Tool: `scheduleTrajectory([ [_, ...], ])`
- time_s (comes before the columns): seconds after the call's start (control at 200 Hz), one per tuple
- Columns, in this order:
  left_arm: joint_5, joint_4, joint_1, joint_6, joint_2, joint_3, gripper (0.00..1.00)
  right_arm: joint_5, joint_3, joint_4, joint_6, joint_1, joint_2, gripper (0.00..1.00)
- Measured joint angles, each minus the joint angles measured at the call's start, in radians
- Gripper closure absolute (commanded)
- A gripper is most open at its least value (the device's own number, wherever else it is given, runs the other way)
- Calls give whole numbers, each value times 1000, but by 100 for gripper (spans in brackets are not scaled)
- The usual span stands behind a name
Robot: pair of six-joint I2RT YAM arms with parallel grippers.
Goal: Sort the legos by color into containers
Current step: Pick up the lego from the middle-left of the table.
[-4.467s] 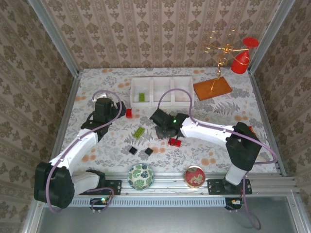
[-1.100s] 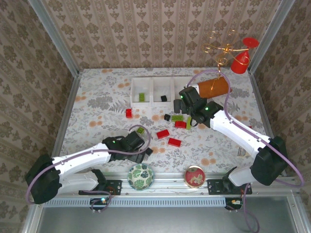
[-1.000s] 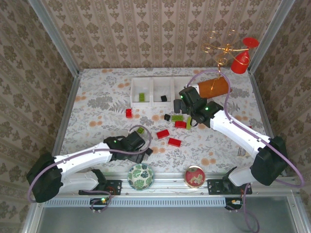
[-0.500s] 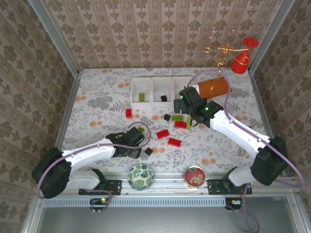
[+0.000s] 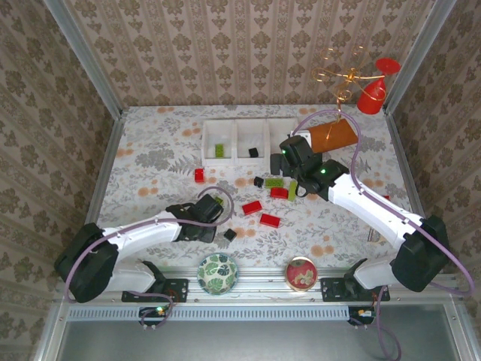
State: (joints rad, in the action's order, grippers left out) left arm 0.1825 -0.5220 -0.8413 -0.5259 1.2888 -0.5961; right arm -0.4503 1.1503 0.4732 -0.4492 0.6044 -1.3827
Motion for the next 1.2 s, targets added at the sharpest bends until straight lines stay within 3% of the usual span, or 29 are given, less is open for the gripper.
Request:
scheduleTrajectory([
  [0.315,-15,-1,6,-15,6,0,59,0,-3,0,0,0,2,0],
  [0.41,-18,-2,6,-23,6,0,53,0,-3,0,0,0,3,0],
  [0.665,-19,-4,21,-29,8,3,56,0,-3,0,0,0,3,0],
  [0.97,-33,2,24,-40,19,6,73,0,-14,-2,0,0,4,0],
  [1.2,-26,-21,32,-39,19,-17,76,-8,-14,-2,0,0,9,0],
])
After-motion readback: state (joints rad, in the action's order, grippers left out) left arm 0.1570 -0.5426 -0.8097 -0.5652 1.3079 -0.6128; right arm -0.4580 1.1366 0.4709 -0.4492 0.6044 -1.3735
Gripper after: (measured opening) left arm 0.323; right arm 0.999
